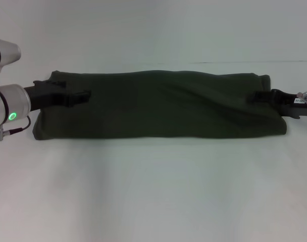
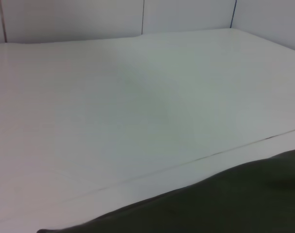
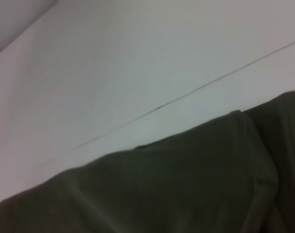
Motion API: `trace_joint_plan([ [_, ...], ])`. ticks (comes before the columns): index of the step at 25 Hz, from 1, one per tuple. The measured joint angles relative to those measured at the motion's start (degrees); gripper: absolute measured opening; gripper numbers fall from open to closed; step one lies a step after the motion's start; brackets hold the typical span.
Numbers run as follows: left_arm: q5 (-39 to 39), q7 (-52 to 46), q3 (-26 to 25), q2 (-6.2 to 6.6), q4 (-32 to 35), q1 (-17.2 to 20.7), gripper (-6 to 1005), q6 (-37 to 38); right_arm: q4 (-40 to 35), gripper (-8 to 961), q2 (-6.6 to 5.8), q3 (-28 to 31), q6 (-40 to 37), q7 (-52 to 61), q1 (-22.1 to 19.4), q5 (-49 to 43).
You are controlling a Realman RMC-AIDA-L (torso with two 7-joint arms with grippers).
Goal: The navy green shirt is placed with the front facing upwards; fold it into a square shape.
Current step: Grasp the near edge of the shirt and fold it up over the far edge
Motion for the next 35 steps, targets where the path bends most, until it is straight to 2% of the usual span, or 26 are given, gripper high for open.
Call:
trace_joint_plan([
  [10, 0.0, 0.0, 0.6, 0.00, -1.2, -0.5, 798, -1.7, 0.0, 771, 2.97, 0.6, 6.7, -3.6, 0.7, 3.4],
  [15, 0.1, 0.0, 1.6, 0.05, -1.7, -0.6, 798, -2.9, 0.2, 769, 3.47, 0.6, 9.1, -8.0, 0.9, 8.9],
  [23, -0.1, 0.0, 1.5, 0.09, -2.0, -0.6, 798, -3.7, 0.2, 766, 4.09, 0.5, 13.6, -10.9, 1.5, 10.6],
  [27, -0.1, 0.0, 1.5, 0.09, -2.0, -0.6, 797, -3.7, 0.8, 764, 3.82, 0.3, 13.9, -11.2, 1.8, 10.9],
  [35, -0.1, 0.0, 1.5, 0.09, -2.0, -0.8, 797, -3.7, 2.6, 761, 1.32, 0.1, 13.4, -8.9, 1.5, 10.6],
])
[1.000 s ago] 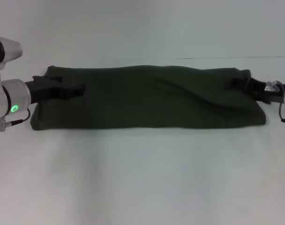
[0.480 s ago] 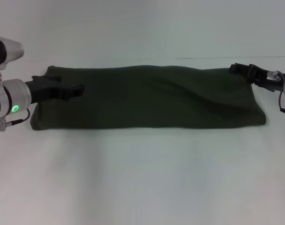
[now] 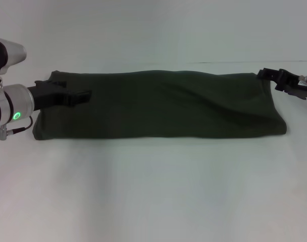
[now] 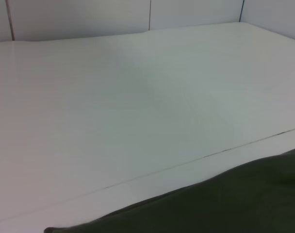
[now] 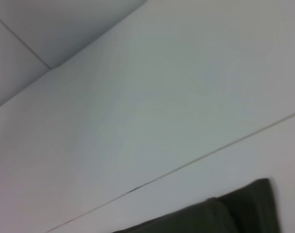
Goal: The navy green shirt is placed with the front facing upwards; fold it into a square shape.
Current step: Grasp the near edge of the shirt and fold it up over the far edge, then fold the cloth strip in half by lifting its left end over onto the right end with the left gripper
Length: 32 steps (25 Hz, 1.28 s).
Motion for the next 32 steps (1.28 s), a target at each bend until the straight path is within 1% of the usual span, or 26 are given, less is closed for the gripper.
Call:
trace_joint_plan([
  [2, 0.0, 0.0, 0.0, 0.00, 0.0, -0.1, 797, 0.0, 0.3, 761, -0.26, 0.0, 0.0, 0.6, -0.3, 0.0],
  [9, 0.0, 0.0, 0.0, 0.00, 0.1, -0.7, 797, 0.0, 0.5, 758, -0.42, 0.2, -0.1, 1.6, -1.2, 0.0],
  [15, 0.0, -0.4, 0.0, 0.01, -0.1, -1.1, 798, 0.2, 0.6, 613, -0.70, 0.1, -0.1, 4.5, -1.3, 0.0],
  [19, 0.2, -0.3, 0.7, 0.30, -0.9, -1.4, 796, 0.6, 0.6, 612, -1.18, -0.2, -0.8, 7.6, -1.4, -0.2],
  [22, 0.4, -0.2, 0.8, 0.30, -0.7, -1.2, 796, 0.6, 0.6, 612, -1.81, -0.2, -2.5, 10.1, -1.5, -1.4],
  [25, 0.4, -0.1, 1.1, 0.21, -0.6, -1.1, 797, 0.6, 0.4, 611, -2.83, -0.2, -5.1, 13.9, -1.4, -4.2],
  [29, 0.5, 0.0, 1.6, 0.13, -0.7, -1.1, 798, 0.6, -0.1, 610, -4.14, -0.2, -7.9, 18.9, -0.4, -9.2],
  [32, 0.5, 0.0, 1.9, 0.08, -0.7, -1.1, 798, 0.6, -0.3, 610, -4.82, -0.2, -9.0, 20.9, 0.4, -11.6],
])
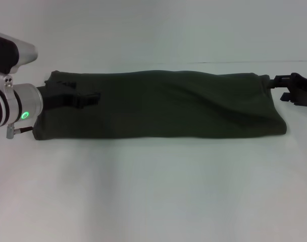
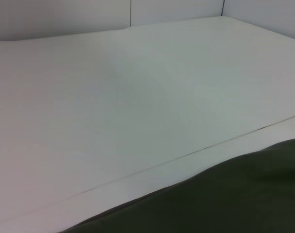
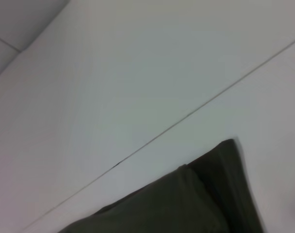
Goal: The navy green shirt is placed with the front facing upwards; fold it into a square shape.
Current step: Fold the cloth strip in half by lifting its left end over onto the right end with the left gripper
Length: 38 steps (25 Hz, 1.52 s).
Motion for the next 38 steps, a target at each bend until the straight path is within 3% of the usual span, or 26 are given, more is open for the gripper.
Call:
trace_joint_plan([
  [8, -0.2, 0.0, 0.9, -0.09, -0.1, 0.0, 798, -0.2, -0.6, 608, 0.18, -0.4, 2.1, 1.1, 1.2, -1.8],
  [21, -0.4, 0.0, 0.9, -0.08, -0.3, 0.0, 797, -0.4, 0.1, 605, 4.58, -1.8, 10.3, -0.6, 1.6, -1.9],
  [37, -0.4, 0.0, 0.9, -0.08, -0.5, -0.3, 797, -0.6, 0.8, 602, 6.97, -2.0, 15.5, -3.5, 2.1, -1.5],
  [38, -0.4, 0.0, 0.9, -0.08, -0.5, -0.3, 797, -0.6, 0.8, 557, 7.13, -2.0, 15.7, -3.8, 2.1, -1.5],
])
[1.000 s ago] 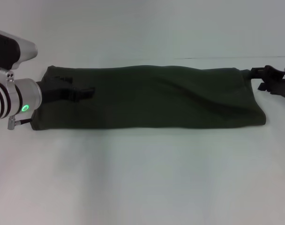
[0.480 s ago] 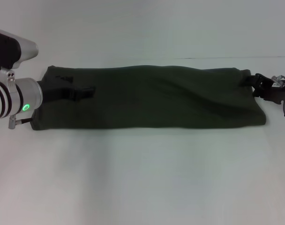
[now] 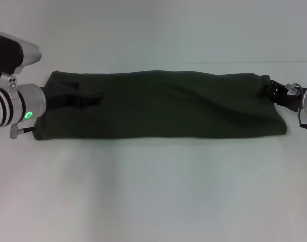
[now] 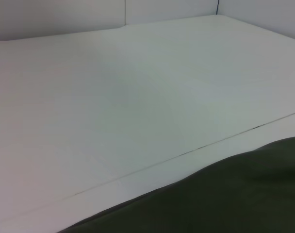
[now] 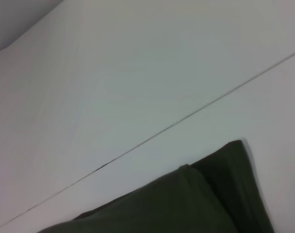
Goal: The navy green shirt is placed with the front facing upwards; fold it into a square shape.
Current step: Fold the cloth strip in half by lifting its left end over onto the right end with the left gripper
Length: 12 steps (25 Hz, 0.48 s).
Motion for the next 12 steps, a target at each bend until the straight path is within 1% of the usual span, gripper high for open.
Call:
trace_joint_plan([
  [4, 0.0, 0.0, 0.0, 0.00, 0.0, 0.0, 797, 0.0, 0.0, 377, 0.42, 0.3, 0.5, -1.2, 0.1, 0.1],
  [10, 0.0, 0.0, 0.0, 0.00, 0.0, 0.0, 797, -0.1, 0.0, 177, 0.78, 0.5, 0.8, -2.0, 0.1, 0.2],
  [12, 0.0, 0.0, -0.1, 0.00, 0.0, 0.0, 797, -0.1, 0.0, 56, 0.80, 0.5, 0.8, -2.0, 0.1, 0.2],
])
